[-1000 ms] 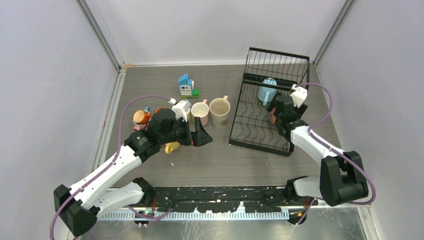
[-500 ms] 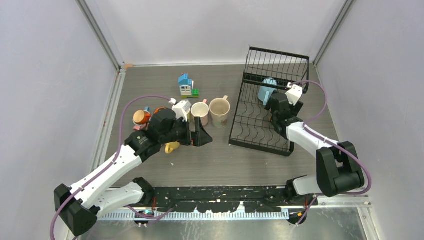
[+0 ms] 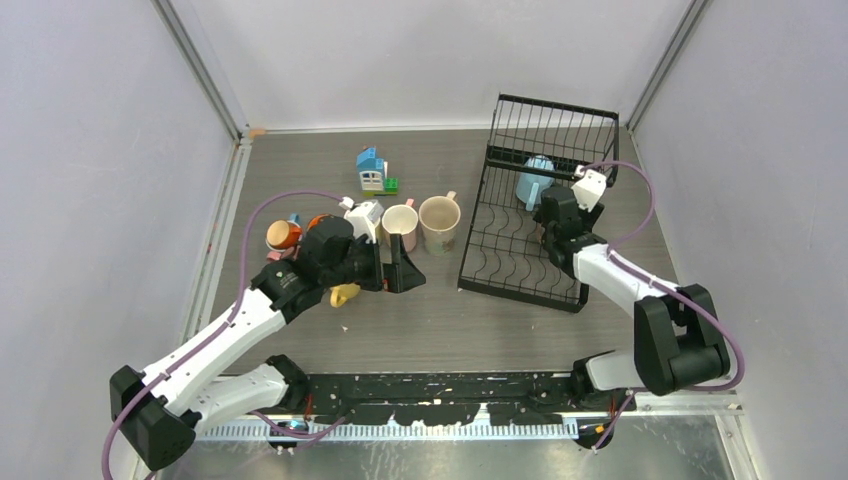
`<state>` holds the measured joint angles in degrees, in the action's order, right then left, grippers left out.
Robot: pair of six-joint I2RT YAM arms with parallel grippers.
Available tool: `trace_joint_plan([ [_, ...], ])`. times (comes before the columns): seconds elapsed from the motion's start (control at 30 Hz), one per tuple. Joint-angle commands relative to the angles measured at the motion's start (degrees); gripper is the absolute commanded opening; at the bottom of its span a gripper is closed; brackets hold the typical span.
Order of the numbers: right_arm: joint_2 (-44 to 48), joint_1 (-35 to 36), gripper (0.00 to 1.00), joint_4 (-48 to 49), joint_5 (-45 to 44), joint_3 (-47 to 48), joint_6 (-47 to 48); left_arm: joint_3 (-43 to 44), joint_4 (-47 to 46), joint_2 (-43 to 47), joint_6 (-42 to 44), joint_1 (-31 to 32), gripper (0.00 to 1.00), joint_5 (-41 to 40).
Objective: Unload the cups from the dish rack
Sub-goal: Unload the cup from the dish rack.
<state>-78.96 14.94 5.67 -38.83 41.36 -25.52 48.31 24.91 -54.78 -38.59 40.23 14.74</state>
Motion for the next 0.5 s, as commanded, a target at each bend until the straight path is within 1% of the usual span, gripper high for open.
trace_joint_plan([
  [0.0, 5.40, -0.07, 0.33, -3.73, 0.14, 2.01, -2.98, 0.49, -1.61, 0.02, -0.29, 0.25, 1.00, -0.30],
  [0.13, 10.02, 0.31, 0.24, -9.54, 1.33, 2.60, -5.08, 0.29, -1.79, -0.04, -1.23, 0.22, 1.00, -0.63],
  [0.3, 13.85, 1.65, 0.19, -14.14, 2.79, 3.04, -6.74, 0.12, -2.26, -0.46, -2.29, 0.21, 1.00, -0.81],
  [0.47, 16.82, 2.86, 0.16, -16.17, 5.11, 2.07, -8.33, -0.42, -3.28, -0.93, -4.44, 0.27, 1.00, -0.77],
])
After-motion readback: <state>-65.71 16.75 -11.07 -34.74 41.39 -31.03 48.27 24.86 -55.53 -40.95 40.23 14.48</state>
